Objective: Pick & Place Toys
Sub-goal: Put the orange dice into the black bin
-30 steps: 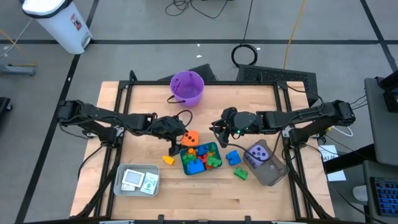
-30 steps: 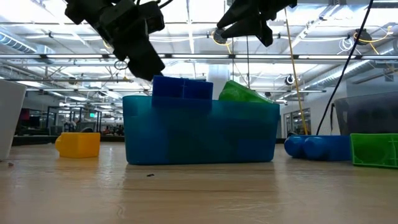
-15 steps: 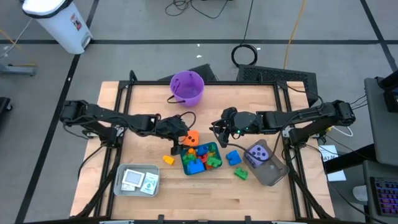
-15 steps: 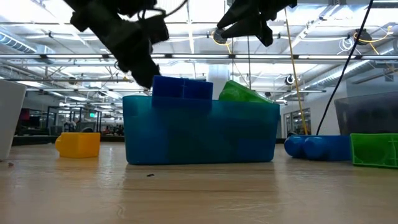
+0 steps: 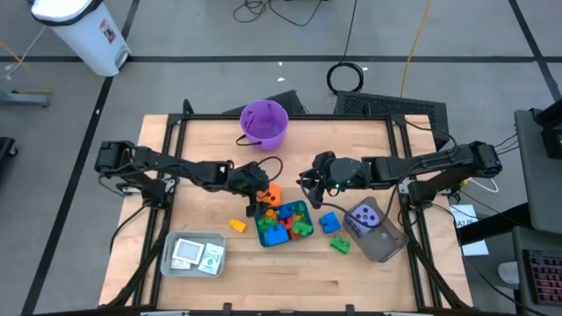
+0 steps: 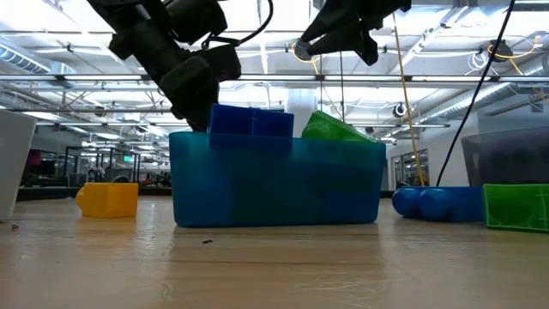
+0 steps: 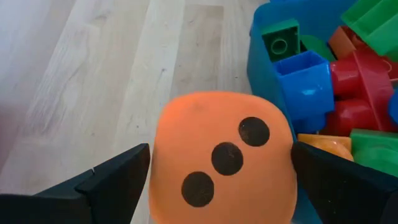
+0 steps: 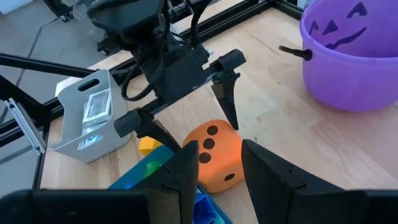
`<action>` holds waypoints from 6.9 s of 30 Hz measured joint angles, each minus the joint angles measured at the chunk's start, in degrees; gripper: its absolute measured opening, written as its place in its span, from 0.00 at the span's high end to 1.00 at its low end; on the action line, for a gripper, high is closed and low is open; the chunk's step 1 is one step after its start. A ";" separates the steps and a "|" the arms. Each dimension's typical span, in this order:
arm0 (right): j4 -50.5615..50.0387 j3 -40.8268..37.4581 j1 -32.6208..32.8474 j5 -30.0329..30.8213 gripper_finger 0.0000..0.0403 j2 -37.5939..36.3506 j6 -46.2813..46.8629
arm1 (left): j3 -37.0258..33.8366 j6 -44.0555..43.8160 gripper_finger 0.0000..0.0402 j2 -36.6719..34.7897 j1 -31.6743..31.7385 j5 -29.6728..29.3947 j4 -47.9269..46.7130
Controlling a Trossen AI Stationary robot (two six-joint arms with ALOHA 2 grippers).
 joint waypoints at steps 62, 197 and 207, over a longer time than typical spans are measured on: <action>-0.88 0.00 0.00 0.00 0.72 0.00 0.59 | 0.04 -3.72 0.01 3.73 0.75 4.29 -3.61; 19.84 23.54 -9.05 8.39 0.11 2.12 -62.12 | 24.74 -61.16 0.22 -14.34 17.01 16.57 25.77; 14.40 23.54 -9.01 8.22 0.11 0.21 -61.77 | 24.74 -62.34 0.24 -14.43 16.99 21.01 22.14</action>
